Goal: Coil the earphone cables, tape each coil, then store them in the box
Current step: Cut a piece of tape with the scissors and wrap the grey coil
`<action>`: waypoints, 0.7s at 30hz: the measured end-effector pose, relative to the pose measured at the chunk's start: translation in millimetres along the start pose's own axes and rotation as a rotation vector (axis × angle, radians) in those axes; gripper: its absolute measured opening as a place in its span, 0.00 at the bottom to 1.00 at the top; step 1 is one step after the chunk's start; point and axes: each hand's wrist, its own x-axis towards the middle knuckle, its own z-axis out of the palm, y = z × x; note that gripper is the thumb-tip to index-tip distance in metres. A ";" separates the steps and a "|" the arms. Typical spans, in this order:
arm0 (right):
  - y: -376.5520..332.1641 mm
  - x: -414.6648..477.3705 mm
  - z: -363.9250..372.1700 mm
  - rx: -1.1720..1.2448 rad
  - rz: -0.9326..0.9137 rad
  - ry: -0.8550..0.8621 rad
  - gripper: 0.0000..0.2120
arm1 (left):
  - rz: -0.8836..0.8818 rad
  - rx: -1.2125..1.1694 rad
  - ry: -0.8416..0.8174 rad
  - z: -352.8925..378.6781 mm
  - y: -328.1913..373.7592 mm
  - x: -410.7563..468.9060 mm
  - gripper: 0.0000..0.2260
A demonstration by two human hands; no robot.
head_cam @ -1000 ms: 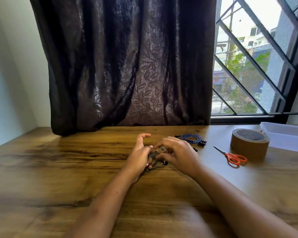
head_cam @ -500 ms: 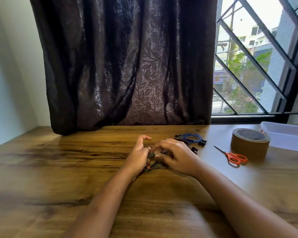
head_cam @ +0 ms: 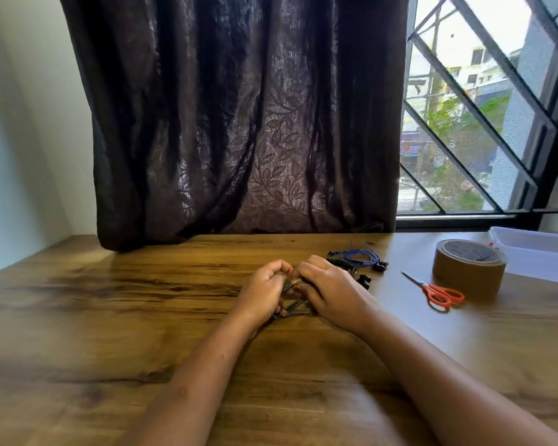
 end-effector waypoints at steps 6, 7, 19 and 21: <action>-2.7 -1.6 -0.4 0.013 -0.012 0.054 0.07 | 0.016 -0.068 -0.012 -1.8 5.3 -3.7 0.12; -2.6 -1.8 0.1 0.017 -0.014 0.065 0.07 | 0.019 -0.082 -0.021 -2.1 6.1 -4.1 0.12; -2.6 -0.4 3.8 0.075 0.033 0.268 0.06 | 0.087 -0.218 -0.061 -9.1 9.6 -6.9 0.03; -0.9 1.9 3.9 0.104 0.060 0.252 0.06 | 0.129 -0.180 -0.024 -8.2 8.2 -6.8 0.07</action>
